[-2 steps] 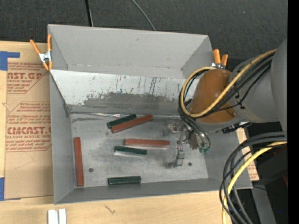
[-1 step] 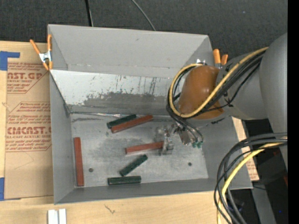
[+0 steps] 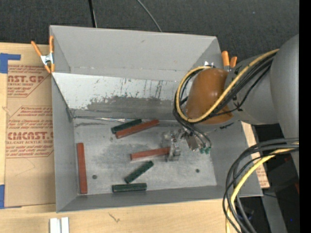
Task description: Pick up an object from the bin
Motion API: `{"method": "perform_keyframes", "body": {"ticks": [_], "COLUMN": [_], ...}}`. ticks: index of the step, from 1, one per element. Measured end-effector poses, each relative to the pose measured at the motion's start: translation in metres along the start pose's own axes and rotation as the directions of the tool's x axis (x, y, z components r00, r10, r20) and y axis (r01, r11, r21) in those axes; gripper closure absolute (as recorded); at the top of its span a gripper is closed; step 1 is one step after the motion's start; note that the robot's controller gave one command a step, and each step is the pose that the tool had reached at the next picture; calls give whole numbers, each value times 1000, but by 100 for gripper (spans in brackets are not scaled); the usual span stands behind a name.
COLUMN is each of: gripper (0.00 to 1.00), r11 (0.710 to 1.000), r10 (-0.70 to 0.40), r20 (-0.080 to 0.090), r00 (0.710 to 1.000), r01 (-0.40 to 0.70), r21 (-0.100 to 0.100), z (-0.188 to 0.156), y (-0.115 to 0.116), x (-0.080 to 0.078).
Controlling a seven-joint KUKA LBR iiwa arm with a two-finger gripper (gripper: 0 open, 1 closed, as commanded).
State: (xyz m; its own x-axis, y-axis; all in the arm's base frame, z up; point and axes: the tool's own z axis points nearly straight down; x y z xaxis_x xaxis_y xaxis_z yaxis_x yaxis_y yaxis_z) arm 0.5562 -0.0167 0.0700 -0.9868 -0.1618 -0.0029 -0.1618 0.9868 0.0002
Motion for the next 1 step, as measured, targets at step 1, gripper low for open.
{"method": "perform_keyframes", "body": {"ticks": [1], "gripper": [100], "r11": [1000], "r10": [27], "r20": [2], "r00": [1000], "r01": [-27], "r21": [1], "z": [-154], "y": [2], "x": [-14]}}
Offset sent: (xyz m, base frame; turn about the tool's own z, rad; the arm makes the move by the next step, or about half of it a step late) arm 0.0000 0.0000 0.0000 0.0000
